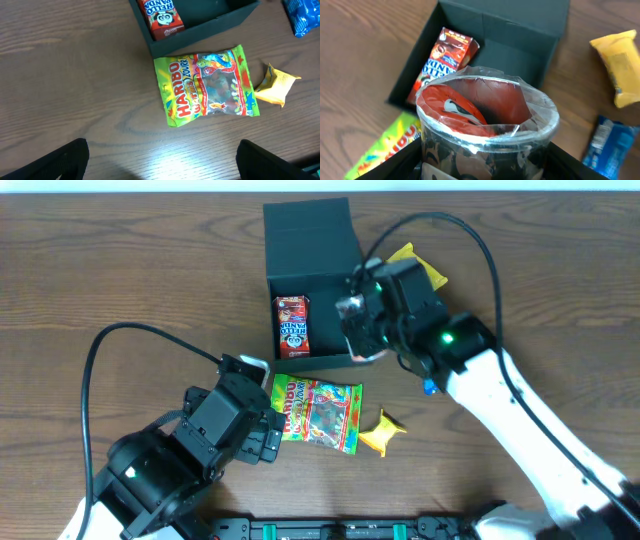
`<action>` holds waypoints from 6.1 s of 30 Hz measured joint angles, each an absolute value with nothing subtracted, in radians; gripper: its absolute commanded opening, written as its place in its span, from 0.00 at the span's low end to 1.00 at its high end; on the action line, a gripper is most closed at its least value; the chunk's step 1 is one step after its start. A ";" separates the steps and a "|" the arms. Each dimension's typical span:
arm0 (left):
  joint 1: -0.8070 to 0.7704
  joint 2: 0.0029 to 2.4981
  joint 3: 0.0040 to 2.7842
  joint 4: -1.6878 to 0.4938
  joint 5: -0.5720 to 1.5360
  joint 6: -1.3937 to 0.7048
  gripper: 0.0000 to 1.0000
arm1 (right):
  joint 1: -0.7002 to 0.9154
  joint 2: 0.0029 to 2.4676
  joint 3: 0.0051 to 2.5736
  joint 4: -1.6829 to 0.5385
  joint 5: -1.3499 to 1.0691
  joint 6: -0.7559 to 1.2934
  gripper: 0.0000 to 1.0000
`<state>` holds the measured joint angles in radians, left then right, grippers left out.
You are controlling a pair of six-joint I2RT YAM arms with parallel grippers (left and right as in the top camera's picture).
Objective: Pack container
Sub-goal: 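Lift the Pringles can and carry it into the black box, then lower the Pringles can beside the Hello Panda box and release, then move the right gripper to the blue bar and grasp it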
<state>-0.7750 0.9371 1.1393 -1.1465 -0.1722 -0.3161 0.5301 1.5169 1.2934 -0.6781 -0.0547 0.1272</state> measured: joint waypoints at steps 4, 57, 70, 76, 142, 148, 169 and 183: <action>-0.775 0.937 1.139 -1.146 -0.172 -0.316 0.95 | 0.543 1.594 1.308 -0.640 -0.054 0.162 0.66; -0.775 0.937 1.139 -1.147 -0.172 -0.316 0.95 | 0.609 1.913 1.319 -0.342 0.057 0.599 0.85; -0.775 0.937 1.139 -1.147 -0.172 -0.316 0.95 | 0.612 1.912 1.319 -0.353 0.099 0.561 0.36; -0.775 0.937 1.139 -1.147 -0.173 -0.316 0.95 | 0.612 1.858 1.319 -0.453 0.138 0.466 0.01; -0.775 0.937 1.139 -1.147 -0.173 -0.316 0.95 | 0.539 1.459 1.243 -0.804 0.337 0.110 0.99; -0.775 0.937 1.139 -1.147 -0.172 -0.316 0.95 | 0.405 1.362 1.083 -0.819 0.339 0.020 0.99; -0.775 0.937 1.139 -1.147 -0.172 -0.316 0.95 | 0.224 1.668 1.059 -0.630 0.096 -0.012 0.99; -0.775 0.937 1.139 -1.147 -0.172 -0.316 0.95 | 0.208 1.755 1.059 -0.551 0.110 -0.008 0.99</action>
<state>-0.7750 0.9371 1.1393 -1.1465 -0.1722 -0.3164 0.2077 1.7550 1.0588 -0.5510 0.1097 -0.0078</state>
